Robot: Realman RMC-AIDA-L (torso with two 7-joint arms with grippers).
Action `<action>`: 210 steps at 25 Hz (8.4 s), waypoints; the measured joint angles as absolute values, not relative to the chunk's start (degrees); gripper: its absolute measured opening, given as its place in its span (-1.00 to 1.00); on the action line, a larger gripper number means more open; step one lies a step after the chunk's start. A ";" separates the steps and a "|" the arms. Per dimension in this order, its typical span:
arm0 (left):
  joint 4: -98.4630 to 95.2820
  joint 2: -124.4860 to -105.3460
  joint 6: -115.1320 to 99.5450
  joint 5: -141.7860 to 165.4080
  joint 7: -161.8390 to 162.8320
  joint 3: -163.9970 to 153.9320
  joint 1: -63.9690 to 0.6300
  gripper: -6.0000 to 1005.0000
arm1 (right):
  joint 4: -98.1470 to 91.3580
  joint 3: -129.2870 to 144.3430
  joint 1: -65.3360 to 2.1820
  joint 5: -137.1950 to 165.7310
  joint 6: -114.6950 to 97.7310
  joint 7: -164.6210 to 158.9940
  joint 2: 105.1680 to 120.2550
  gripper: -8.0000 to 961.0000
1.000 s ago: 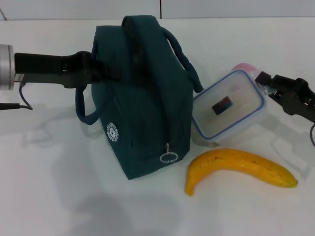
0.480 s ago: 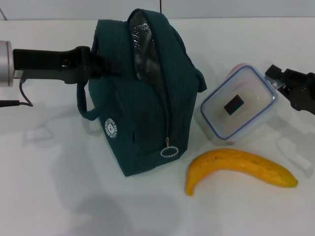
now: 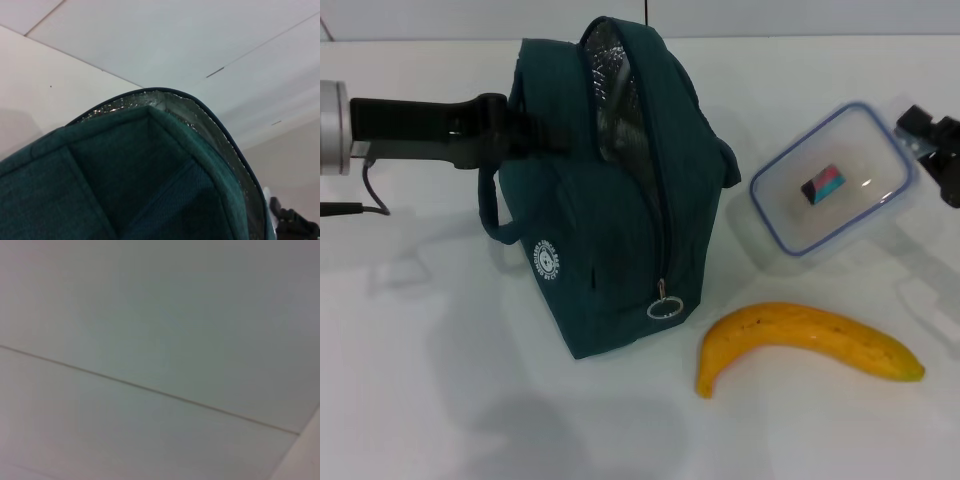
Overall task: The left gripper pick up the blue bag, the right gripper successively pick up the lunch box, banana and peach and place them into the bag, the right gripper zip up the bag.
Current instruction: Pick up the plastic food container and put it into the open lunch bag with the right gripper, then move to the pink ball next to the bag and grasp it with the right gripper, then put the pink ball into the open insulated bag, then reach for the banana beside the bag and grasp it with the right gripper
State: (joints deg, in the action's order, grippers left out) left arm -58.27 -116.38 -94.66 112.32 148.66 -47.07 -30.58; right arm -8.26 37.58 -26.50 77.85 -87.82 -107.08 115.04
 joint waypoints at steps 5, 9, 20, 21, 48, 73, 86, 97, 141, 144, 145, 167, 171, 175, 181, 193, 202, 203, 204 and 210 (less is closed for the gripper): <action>-57.80 -116.57 -94.65 112.31 148.14 -47.11 -30.55 -0.92 | -7.67 37.11 -25.68 74.40 -89.82 -107.60 115.08 -0.76; -56.88 -116.38 -94.65 112.24 147.57 -47.11 -30.78 -0.92 | -7.50 37.07 -25.33 72.04 -91.41 -109.09 115.21 -0.76; -55.88 -116.61 -94.66 112.11 146.21 -47.11 -31.25 -0.92 | -6.33 37.15 -26.16 63.05 -98.28 -113.41 115.34 -0.74; -55.16 -116.52 -94.66 112.11 145.75 -47.11 -31.50 -0.92 | -6.26 37.17 -26.74 62.72 -98.64 -113.72 115.37 -0.74; -49.39 -116.11 -95.15 112.70 140.67 -48.96 -37.11 -0.92 | -3.91 47.68 -44.36 61.17 -92.69 -111.28 116.19 -0.70; -49.39 -115.38 -94.64 112.14 140.05 -46.67 -35.40 -0.92 | -4.63 57.13 -45.02 61.12 -83.82 -106.02 116.19 -0.66; -49.39 -115.53 -94.77 112.04 140.06 -46.67 -34.46 -0.92 | -15.72 59.90 -37.95 61.27 -82.15 -95.71 116.16 0.19; -49.45 -116.10 -94.98 112.05 139.22 -46.67 -33.92 -0.92 | -16.11 59.59 -31.67 59.91 -74.39 -67.62 116.01 0.81; -49.39 -116.63 -94.65 111.18 139.75 -46.67 -34.27 -0.92 | -12.29 71.28 -36.50 58.44 -48.85 -54.89 116.19 0.02; -49.39 -116.63 -94.66 111.18 139.75 -46.67 -34.23 -0.92 | -12.59 71.21 -36.11 58.42 -49.96 -54.86 116.19 -0.27; -49.39 -116.62 -94.67 111.17 139.75 -46.67 -34.16 -0.92 | -12.95 71.06 -35.70 58.39 -51.22 -54.86 116.19 -0.36; -49.90 -116.43 -97.71 106.69 139.72 -46.77 -33.09 -0.92 | -25.15 79.83 -32.60 47.88 -88.96 -54.28 115.95 -0.75; -49.83 -116.58 -97.90 106.28 139.53 -46.69 -33.05 -0.92 | -25.15 86.63 -35.63 47.59 -82.71 -55.90 116.13 -0.80; -49.57 -116.62 -97.79 106.28 139.40 -46.66 -32.58 -0.92 | -25.58 91.41 -36.35 47.44 -77.82 -56.55 116.18 -0.87; -49.48 -116.70 -97.34 106.70 139.18 -46.66 -31.64 -0.92 | -25.70 92.08 -35.23 47.10 -77.14 -56.64 116.20 -0.80; -49.48 -116.72 -97.11 106.40 139.14 -46.67 -30.89 -0.92 | -25.91 92.06 -32.68 46.34 -78.84 -57.94 115.79 -0.07; -49.48 -116.71 -97.12 106.40 139.13 -46.67 -30.66 -0.92 | -26.10 89.53 -30.47 46.50 -81.85 -58.14 115.21 0.57; -49.48 -116.72 -97.12 106.40 139.13 -46.67 -30.65 -0.92 | -26.15 88.69 -30.02 46.66 -83.10 -58.15 115.10 0.60; -49.48 -116.72 -97.12 106.39 139.10 -46.67 -30.61 -0.92 | -26.20 88.06 -29.64 46.82 -84.09 -58.16 114.94 0.62; -49.48 -116.72 -97.13 106.39 138.64 -46.67 -30.23 -0.92 | -27.41 87.37 -28.92 51.42 -87.58 -60.33 110.79 0.68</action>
State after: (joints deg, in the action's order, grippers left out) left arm -49.48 -116.72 -97.13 106.39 138.64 -46.67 -30.23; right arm -27.41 87.37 -28.92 51.42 -87.58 -60.33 110.79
